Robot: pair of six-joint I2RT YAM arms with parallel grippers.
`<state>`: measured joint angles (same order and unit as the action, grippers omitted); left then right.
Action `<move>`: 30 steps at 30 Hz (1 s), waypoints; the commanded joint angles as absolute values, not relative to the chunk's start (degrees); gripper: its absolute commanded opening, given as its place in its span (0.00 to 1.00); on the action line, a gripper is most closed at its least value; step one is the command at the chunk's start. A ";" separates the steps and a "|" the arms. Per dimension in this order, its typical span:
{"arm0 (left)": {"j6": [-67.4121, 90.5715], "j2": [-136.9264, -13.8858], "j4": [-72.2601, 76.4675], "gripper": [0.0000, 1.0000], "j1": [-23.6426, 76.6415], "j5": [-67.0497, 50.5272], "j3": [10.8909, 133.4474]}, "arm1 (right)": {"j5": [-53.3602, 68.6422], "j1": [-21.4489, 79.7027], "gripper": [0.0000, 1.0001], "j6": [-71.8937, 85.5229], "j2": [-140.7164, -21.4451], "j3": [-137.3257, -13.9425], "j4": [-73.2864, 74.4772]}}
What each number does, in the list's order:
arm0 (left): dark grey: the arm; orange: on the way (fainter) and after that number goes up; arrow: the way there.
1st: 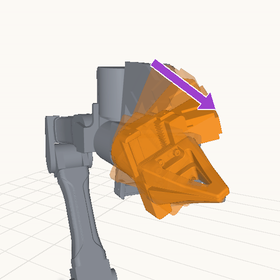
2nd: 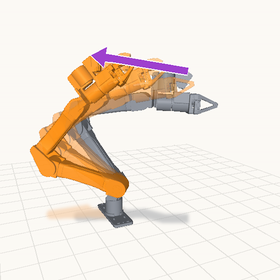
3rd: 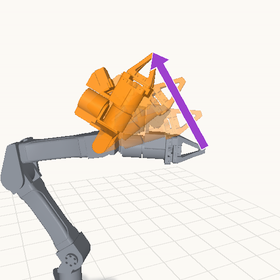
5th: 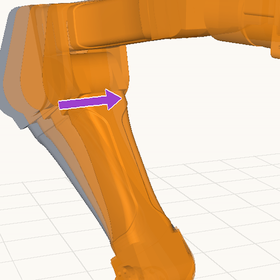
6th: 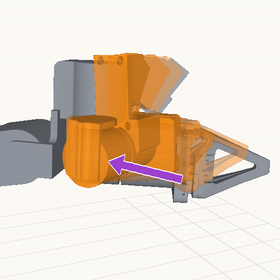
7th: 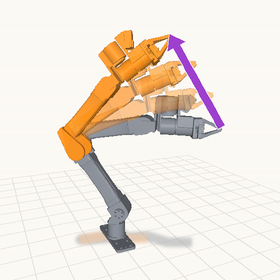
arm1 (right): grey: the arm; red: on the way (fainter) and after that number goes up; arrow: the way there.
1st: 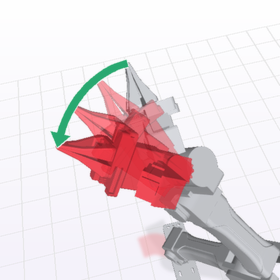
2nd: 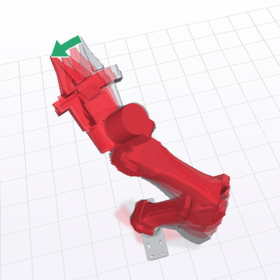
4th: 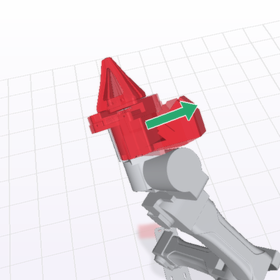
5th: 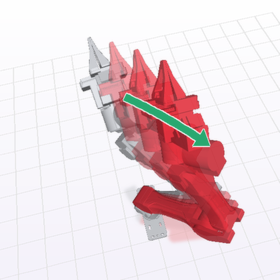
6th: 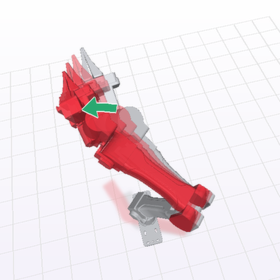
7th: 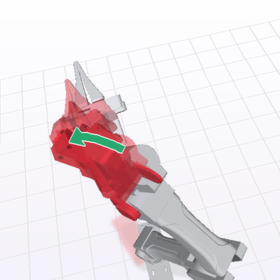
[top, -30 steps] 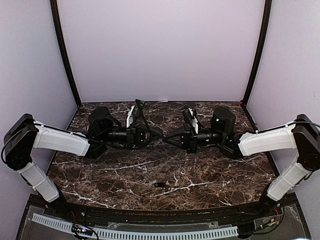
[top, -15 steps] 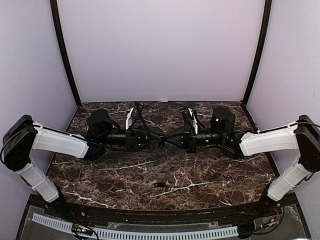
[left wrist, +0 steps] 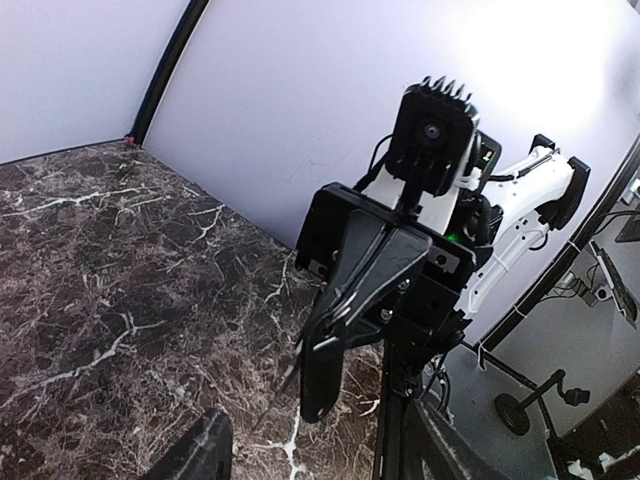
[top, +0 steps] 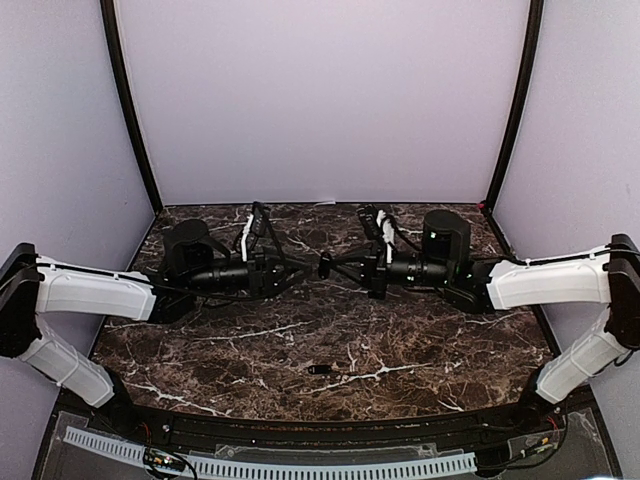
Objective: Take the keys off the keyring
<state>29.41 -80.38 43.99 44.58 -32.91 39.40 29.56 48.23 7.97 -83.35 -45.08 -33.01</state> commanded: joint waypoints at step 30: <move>51.33 -90.66 62.78 0.49 45.79 -37.78 41.75 | 19.73 52.24 0.00 -3.75 -80.75 -47.74 -34.32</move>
